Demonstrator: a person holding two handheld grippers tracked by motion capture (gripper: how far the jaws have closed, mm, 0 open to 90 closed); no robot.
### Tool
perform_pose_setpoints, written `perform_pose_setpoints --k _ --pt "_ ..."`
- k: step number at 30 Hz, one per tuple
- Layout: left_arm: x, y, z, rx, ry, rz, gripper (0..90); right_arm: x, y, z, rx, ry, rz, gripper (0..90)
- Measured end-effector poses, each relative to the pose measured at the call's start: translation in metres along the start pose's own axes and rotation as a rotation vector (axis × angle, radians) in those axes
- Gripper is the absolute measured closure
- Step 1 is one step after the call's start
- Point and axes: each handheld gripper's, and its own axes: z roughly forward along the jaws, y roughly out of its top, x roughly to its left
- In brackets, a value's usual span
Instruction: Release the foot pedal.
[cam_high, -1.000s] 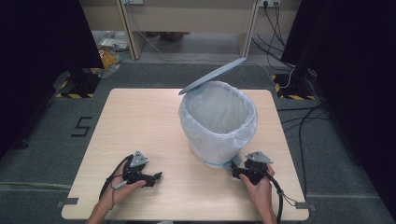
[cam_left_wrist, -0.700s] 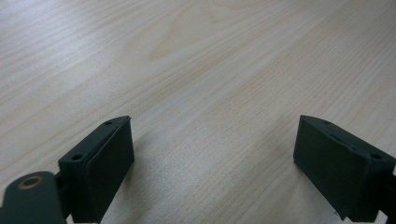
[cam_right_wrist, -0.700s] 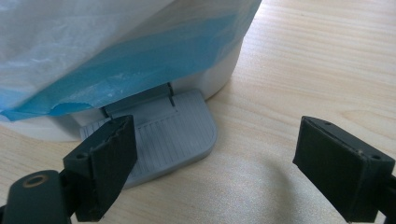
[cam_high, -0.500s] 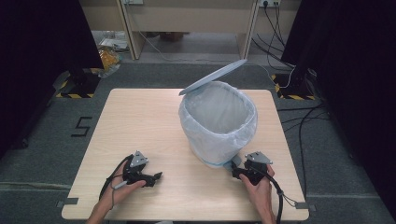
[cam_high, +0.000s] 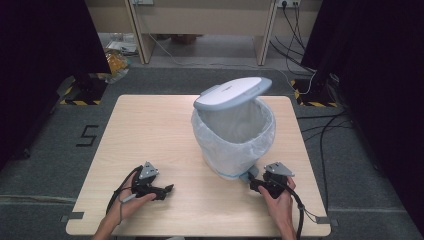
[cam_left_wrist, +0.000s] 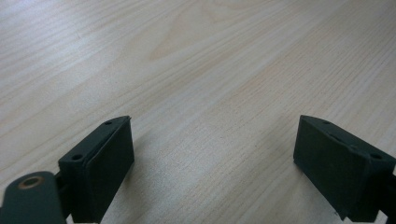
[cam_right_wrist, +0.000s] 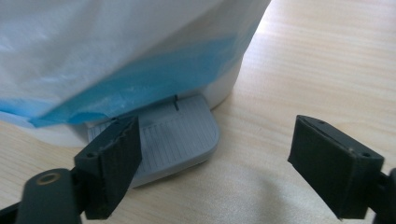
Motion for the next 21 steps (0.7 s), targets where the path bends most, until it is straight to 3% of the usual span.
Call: perform_pose_setpoints --k 4,7,14,21 --pt "0.000 0.000 0.000 0.000 0.000 0.000 11.3 -0.004 0.003 -0.007 -0.036 0.017 0.013 18.3" --pt "0.000 0.000 0.000 -0.001 0.000 -0.001 11.3 -0.006 0.006 -0.012 -0.034 0.011 0.008 18.4" --pt "0.000 0.000 0.000 0.000 0.000 0.000 11.3 -0.013 0.007 -0.026 -0.008 0.013 0.011 18.5" --pt "0.000 0.000 0.000 -0.001 0.000 0.000 11.3 -0.009 -0.007 -0.033 0.064 0.019 -0.026 18.4"
